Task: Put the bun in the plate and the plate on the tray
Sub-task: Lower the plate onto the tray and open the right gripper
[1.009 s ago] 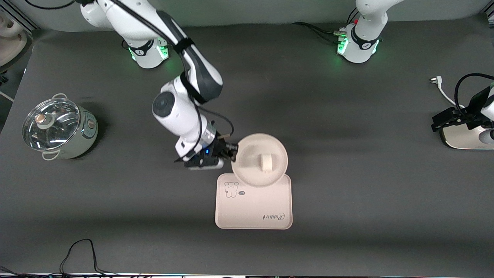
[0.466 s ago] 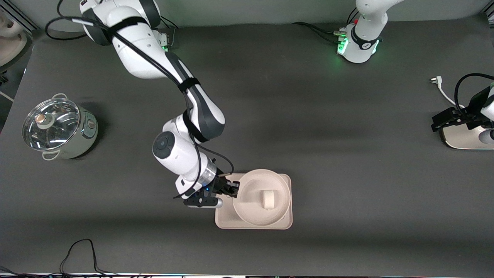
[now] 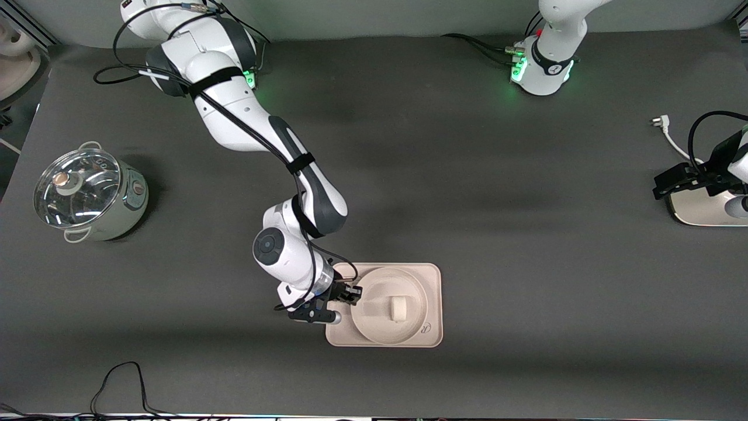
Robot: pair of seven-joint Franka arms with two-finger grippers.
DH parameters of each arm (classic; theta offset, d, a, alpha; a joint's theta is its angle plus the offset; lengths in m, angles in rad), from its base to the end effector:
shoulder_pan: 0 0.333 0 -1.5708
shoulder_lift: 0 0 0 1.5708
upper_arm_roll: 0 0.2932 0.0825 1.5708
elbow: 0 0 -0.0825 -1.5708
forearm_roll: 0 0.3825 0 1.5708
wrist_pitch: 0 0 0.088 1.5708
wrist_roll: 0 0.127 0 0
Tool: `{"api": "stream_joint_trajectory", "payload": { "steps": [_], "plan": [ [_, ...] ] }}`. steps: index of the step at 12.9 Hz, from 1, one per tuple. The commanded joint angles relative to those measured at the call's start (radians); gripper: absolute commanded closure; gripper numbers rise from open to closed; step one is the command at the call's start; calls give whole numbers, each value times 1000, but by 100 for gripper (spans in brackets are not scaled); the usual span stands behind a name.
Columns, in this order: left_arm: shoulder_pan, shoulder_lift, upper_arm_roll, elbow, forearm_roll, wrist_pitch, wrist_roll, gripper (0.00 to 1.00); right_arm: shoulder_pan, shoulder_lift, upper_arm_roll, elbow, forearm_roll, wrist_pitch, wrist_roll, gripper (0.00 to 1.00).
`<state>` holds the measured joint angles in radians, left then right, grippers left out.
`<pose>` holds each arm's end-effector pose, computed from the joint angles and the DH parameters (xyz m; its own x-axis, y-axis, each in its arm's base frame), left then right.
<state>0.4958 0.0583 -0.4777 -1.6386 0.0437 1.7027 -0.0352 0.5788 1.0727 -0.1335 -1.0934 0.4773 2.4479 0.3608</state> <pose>0.5765 0.0212 0.5318 0.9987 0.0486 0.0129 0.0488 -0.9987 -0.0162 0.6869 0.3725 0.1615 0.9750 -0.1751 0.1371 -0.1186 -0.9309 -0.3455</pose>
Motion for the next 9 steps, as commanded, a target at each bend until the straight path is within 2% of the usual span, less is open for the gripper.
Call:
{"api": "stream_joint_trajectory", "payload": {
  "steps": [1, 2, 3, 4, 5, 8, 9],
  "plan": [
    [1, 8, 1, 13, -8, 3, 15, 0, -5, 35, 5, 52, 29, 2, -19, 100],
    [0, 8, 1, 13, -8, 3, 14, 0, -5, 35, 5, 50, 29, 2, -17, 100],
    [0, 8, 1, 13, -8, 3, 14, 0, -5, 35, 5, 50, 29, 2, -17, 81],
    [1, 8, 1, 13, -8, 3, 15, 0, -5, 35, 5, 47, 29, 2, -17, 7],
    [1, 8, 1, 13, -8, 3, 15, 0, -5, 29, 5, 46, 27, 2, -14, 0],
    [0, 6, 1, 14, -8, 2, 14, 0, -4, -49, 2, 35, 29, -56, -7, 0],
    [0, 6, 1, 14, -8, 2, 12, 0, -4, -95, -3, 29, 26, -146, -2, 0]
  ]
}}
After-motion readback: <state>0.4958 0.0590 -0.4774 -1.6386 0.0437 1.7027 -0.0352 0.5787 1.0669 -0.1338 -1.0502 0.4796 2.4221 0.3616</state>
